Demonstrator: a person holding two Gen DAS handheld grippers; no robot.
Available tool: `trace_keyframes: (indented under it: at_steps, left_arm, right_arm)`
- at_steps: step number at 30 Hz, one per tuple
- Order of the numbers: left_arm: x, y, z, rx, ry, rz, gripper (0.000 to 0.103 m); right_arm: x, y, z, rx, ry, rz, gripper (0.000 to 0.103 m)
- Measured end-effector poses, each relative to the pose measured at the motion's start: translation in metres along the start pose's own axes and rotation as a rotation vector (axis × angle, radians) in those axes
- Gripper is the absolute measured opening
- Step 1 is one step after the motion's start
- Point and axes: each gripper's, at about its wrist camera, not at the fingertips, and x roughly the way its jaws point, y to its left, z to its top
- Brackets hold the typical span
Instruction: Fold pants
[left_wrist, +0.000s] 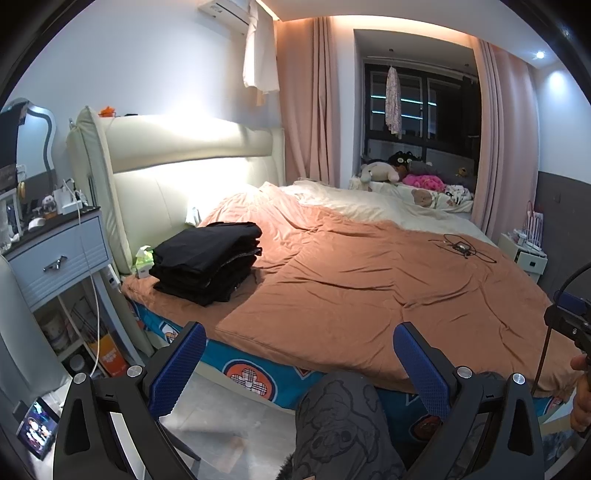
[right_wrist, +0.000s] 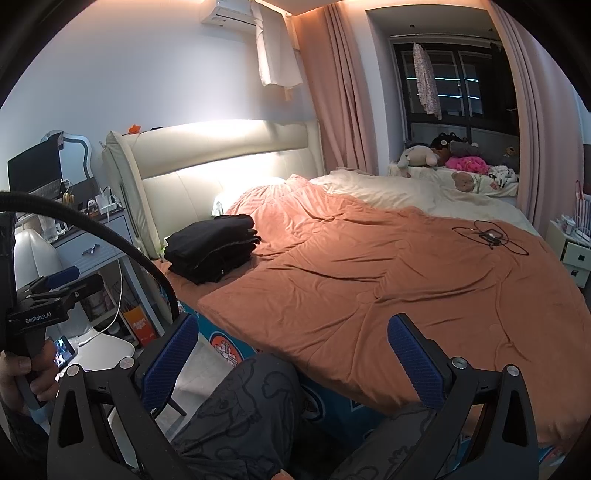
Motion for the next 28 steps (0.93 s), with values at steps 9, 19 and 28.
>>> trace_keyframes:
  at_steps: [9,19,28]
  left_arm:
    - [0.000,0.001,0.000,-0.001,0.003,-0.004,0.102]
    - [0.003,0.000,-0.004,0.002,0.006,-0.009,0.102]
    - [0.002,0.000,-0.007,0.003,0.001,-0.018,0.102]
  right_arm:
    - [0.000,-0.002,0.001,0.015,0.004,-0.001,0.103]
    - [-0.007,-0.004,0.002,0.007,-0.003,-0.021,0.103]
    - [-0.011,-0.001,0.001,-0.008,-0.014,-0.073,0.103]
